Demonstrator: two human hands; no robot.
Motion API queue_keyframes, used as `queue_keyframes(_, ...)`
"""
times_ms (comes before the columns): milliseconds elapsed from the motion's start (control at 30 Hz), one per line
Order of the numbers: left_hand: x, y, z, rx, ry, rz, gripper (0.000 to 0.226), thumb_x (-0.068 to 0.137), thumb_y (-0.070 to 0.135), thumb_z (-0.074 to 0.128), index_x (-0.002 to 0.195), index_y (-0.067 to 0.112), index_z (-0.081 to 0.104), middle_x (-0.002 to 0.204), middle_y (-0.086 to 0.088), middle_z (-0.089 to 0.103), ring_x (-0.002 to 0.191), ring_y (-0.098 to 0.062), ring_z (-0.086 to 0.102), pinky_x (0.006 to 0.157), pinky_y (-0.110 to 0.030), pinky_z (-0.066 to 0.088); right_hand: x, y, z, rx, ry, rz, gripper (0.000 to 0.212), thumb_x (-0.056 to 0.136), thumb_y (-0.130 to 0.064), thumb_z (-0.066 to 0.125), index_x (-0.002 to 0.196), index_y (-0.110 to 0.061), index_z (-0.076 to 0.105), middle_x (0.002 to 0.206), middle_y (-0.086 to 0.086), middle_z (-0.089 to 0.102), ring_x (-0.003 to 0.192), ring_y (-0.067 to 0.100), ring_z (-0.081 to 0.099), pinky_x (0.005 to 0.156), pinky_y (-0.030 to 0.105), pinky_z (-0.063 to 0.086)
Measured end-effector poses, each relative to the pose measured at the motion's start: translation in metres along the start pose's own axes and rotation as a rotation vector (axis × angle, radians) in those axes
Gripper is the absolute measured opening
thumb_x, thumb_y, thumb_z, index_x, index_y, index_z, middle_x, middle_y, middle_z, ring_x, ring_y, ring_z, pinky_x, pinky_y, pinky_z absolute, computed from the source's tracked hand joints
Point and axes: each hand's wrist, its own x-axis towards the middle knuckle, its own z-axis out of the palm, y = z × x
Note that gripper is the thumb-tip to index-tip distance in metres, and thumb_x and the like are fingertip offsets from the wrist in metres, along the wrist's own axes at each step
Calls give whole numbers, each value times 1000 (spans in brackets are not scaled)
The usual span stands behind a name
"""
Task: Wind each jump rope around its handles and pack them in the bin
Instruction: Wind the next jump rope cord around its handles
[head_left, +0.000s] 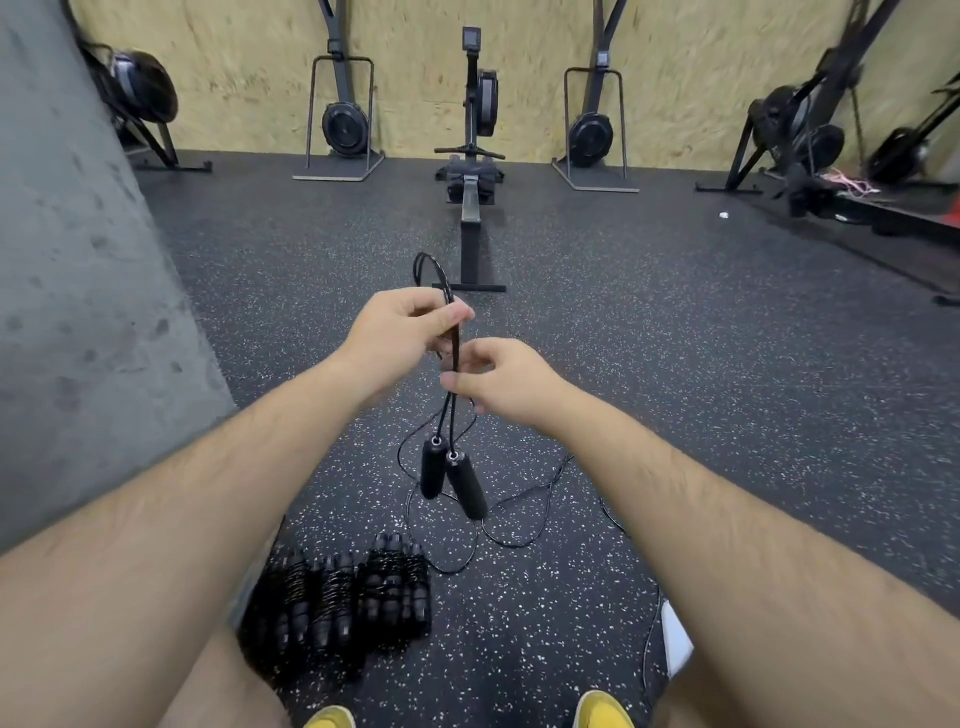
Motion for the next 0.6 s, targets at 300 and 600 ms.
queue_keyframes(300, -12, -20, -7, 79, -354, -144, 24, 101, 15, 59, 123, 12, 68, 113, -1, 76, 110, -16, 69, 97, -35, 53, 5, -14, -11, 172, 280, -92, 18, 91, -20, 72, 76, -10, 67, 63, 4, 65, 47, 9, 56, 49, 18, 45)
queue_keyframes(600, -9, -17, 7, 89, -111, -31, 10, 97, 9, 65, 93, 5, 73, 91, -17, 76, 84, -22, 71, 80, -38, 61, 2, -12, -19, 210, 174, -47, 10, 92, -6, 59, 95, -7, 68, 71, -1, 65, 50, 3, 58, 52, 20, 49)
